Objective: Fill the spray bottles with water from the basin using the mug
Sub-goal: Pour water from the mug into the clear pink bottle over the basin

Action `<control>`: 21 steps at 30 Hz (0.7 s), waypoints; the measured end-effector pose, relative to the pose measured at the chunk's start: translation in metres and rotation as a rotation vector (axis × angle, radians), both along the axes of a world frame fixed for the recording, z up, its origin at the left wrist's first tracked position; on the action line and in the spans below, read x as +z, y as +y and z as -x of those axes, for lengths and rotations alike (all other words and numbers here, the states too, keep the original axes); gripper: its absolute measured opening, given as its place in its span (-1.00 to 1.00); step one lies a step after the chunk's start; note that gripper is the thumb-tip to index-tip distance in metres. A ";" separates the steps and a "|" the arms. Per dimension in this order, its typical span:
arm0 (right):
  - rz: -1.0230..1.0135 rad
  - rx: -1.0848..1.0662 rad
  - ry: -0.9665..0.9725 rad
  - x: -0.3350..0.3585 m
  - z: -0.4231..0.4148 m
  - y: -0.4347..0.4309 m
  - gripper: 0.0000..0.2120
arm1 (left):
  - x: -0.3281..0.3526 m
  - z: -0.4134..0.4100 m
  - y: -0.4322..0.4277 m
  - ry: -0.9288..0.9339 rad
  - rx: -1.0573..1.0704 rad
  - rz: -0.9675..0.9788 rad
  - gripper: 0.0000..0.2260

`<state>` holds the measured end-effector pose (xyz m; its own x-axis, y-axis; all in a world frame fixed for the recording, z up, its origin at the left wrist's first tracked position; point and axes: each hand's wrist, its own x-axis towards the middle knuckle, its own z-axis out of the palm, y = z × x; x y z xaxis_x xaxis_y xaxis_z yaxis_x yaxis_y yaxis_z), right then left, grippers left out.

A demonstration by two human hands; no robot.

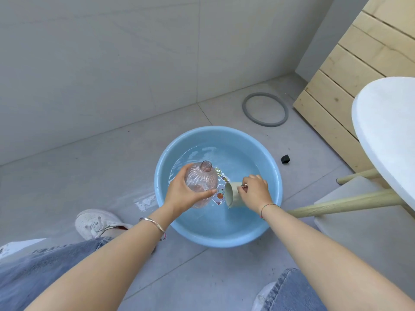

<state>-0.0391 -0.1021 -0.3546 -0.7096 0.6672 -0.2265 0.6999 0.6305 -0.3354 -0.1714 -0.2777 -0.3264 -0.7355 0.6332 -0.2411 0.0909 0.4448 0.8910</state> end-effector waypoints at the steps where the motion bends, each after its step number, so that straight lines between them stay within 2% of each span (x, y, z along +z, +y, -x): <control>1: 0.014 -0.011 0.002 -0.001 0.000 -0.001 -0.83 | 0.000 0.000 0.000 0.002 0.000 -0.001 -0.29; 7: 0.146 -0.106 0.105 -0.004 0.000 -0.005 -0.77 | 0.002 0.003 -0.002 0.002 -0.005 -0.002 -0.24; 10: 0.296 -0.292 0.236 0.002 0.000 -0.004 -0.71 | 0.001 0.005 -0.003 0.015 0.000 0.002 -0.23; 13: 0.435 -0.446 0.333 0.021 -0.001 0.001 -0.77 | 0.003 0.007 -0.005 0.022 0.004 -0.002 -0.22; 17: 0.502 -0.532 0.435 0.056 0.002 0.008 -0.61 | 0.010 0.008 -0.007 0.040 0.009 -0.023 -0.26; 19: 0.505 -0.545 0.481 0.074 0.005 0.012 -0.66 | 0.013 0.008 -0.007 0.055 0.009 -0.031 -0.26; 21: 0.484 -0.546 0.536 0.095 0.007 0.016 -0.81 | 0.019 0.007 -0.007 0.067 0.012 -0.046 -0.28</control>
